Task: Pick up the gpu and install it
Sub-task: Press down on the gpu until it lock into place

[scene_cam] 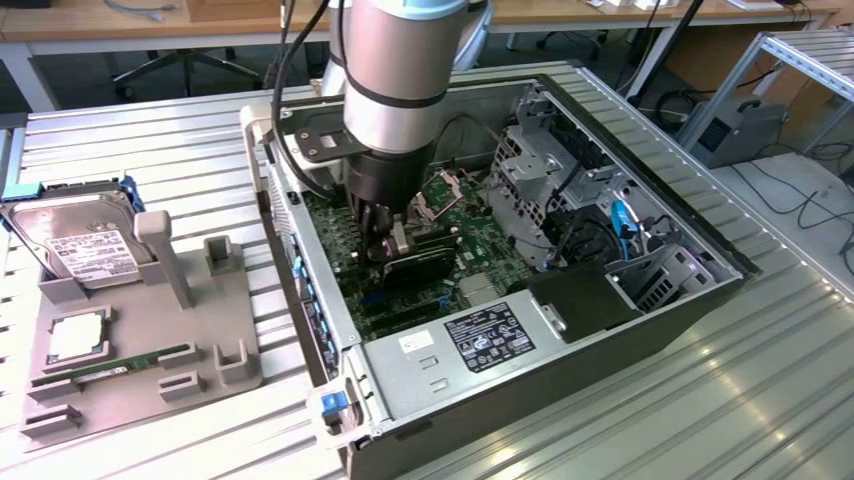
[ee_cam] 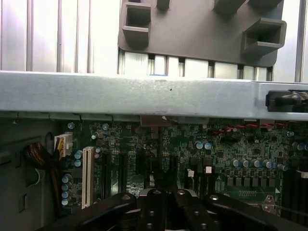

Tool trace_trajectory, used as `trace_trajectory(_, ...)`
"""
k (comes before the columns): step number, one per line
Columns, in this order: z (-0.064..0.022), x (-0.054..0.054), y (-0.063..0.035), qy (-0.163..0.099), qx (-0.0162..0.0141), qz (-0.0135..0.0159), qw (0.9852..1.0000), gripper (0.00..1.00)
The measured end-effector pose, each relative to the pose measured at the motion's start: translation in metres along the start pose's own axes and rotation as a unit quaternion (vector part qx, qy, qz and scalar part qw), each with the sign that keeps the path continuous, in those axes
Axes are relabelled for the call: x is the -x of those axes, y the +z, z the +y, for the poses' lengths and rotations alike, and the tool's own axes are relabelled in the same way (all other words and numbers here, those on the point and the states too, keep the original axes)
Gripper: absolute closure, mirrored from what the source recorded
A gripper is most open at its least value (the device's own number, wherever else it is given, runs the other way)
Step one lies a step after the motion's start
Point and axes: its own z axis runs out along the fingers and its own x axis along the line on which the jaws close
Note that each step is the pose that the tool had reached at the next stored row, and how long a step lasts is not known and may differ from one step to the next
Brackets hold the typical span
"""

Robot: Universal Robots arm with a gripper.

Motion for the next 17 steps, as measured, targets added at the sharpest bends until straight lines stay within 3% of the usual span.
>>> trace_trajectory(3, 0.0013, 0.000, 0.0001, 0.000, -0.0006, 0.0000, 1.0000, 0.89)
trace_trajectory(10, 0.0068, 0.000, -0.0036, 0.000, -0.0052, -0.0005, 1.0000, 0.89)
trace_trajectory(17, 0.0079, 0.001, -0.0267, 0.000, -0.0051, 0.0007, 1.0000, 0.89)
